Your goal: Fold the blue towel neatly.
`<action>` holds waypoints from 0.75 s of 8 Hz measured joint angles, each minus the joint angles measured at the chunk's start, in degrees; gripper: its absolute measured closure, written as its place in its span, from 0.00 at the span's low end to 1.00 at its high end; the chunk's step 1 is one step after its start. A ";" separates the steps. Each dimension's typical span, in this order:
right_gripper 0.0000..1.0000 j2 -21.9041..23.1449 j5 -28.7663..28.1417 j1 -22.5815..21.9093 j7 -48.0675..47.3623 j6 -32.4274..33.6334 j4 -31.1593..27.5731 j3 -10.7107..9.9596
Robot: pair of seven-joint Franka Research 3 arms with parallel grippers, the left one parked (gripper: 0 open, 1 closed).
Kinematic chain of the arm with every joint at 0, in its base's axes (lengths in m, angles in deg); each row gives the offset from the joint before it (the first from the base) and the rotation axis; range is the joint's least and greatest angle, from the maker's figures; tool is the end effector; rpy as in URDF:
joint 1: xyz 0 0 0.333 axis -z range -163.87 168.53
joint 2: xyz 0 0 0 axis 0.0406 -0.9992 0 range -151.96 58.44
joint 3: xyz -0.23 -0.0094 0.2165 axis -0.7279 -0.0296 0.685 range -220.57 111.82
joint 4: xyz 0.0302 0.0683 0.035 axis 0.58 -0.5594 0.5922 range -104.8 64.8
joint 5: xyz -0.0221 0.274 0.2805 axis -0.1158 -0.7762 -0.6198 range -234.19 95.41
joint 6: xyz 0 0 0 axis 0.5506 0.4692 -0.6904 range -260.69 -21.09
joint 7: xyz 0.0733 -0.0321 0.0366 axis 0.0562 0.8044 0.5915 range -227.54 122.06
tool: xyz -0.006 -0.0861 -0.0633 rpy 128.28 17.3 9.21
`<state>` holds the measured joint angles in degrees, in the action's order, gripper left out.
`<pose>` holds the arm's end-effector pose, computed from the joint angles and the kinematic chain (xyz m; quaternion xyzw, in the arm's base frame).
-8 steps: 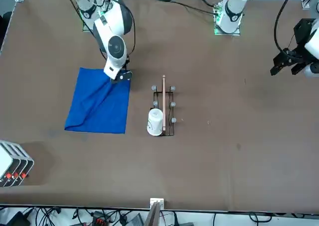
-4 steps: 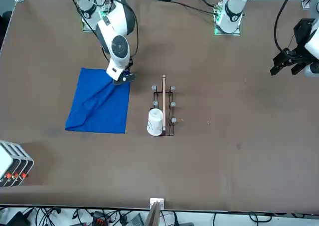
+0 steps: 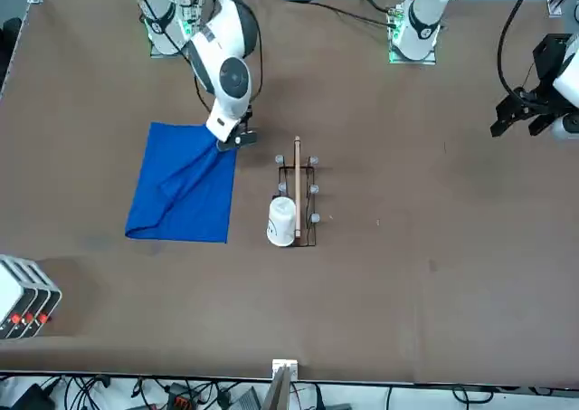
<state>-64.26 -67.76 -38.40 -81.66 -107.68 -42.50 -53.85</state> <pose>0.4245 0.3695 0.2865 0.9787 0.1133 -0.1338 0.1071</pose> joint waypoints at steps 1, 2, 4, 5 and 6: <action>0.98 -1.21 0.00 -0.47 -1.11 0.00 0.75 0.00; 0.98 -2.51 0.04 -0.93 -2.03 -0.01 1.19 0.00; 0.97 -4.64 0.10 -1.40 -2.48 0.00 1.53 -0.04; 0.96 -5.27 0.10 -1.44 -2.51 0.00 1.62 -0.05; 0.94 -5.64 0.11 -1.44 -2.53 0.00 1.67 -0.07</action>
<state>-69.90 -67.65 -39.85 -84.18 -107.69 -40.83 -53.92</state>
